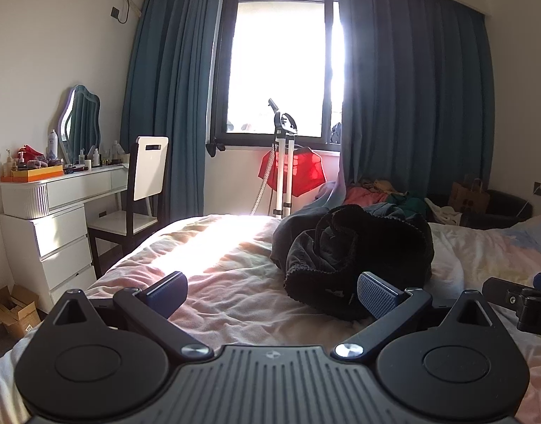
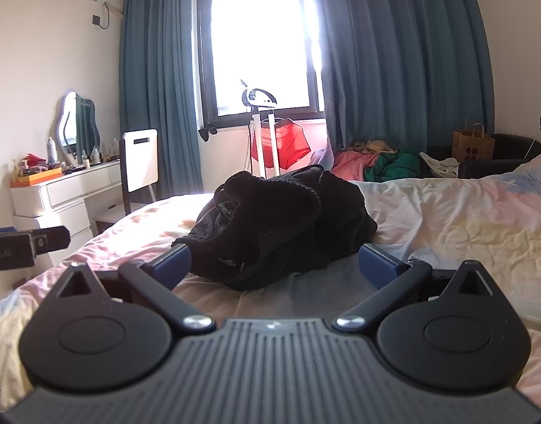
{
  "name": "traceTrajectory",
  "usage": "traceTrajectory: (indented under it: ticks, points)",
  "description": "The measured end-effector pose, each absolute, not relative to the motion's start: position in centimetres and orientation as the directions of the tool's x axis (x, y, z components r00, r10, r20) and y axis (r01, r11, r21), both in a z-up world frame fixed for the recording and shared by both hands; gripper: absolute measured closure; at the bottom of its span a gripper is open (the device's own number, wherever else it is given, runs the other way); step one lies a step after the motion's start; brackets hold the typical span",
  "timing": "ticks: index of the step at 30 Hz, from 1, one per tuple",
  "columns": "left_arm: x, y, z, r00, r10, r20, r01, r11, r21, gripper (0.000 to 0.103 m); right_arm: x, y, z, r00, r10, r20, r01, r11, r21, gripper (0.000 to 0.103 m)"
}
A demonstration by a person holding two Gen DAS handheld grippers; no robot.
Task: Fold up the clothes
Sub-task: 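Move both grippers toward the crumpled black sweatpants on the bed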
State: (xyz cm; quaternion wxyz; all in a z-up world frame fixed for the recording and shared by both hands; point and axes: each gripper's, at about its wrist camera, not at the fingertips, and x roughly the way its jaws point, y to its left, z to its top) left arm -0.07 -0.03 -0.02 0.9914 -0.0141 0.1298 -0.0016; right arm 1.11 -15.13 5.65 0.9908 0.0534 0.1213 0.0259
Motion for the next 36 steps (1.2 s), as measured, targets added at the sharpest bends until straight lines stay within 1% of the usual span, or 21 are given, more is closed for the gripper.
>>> traceTrajectory:
  ticks: [9,13,18,23,29,36]
  points:
    - [-0.9,-0.2,-0.2,0.97,0.006,-0.242,-0.009,1.0,-0.013,0.0,0.7,-14.6,5.9,0.975,0.061,-0.212,-0.047,0.997,0.069,0.0]
    - [-0.3,0.2,-0.1,0.968,0.02,-0.249,-0.024,1.0,-0.013,0.0,0.7,-14.6,5.9,0.977,0.066,-0.204,-0.053,0.996,0.07,0.0]
    - [-0.6,-0.1,-0.3,0.971,0.004,-0.24,-0.005,1.0,-0.003,0.0,0.5,-14.3,5.8,0.976,0.081,-0.2,-0.068,0.995,0.07,0.0]
    - [-0.3,-0.3,-0.7,0.965,-0.01,-0.261,0.011,1.0,0.004,0.0,0.1,-13.8,6.1,0.983,0.062,-0.172,-0.054,0.997,0.051,0.0]
    - [-0.2,-0.1,-0.7,0.962,-0.003,-0.272,0.003,1.0,-0.002,0.0,0.0,-14.5,6.4,0.977,0.111,-0.179,-0.092,0.989,0.113,0.0]
    - [-0.3,-0.4,-0.7,0.962,-0.003,-0.273,0.006,1.0,0.012,0.0,-0.1,-14.5,6.5,0.977,0.106,-0.183,-0.085,0.99,0.114,0.0]
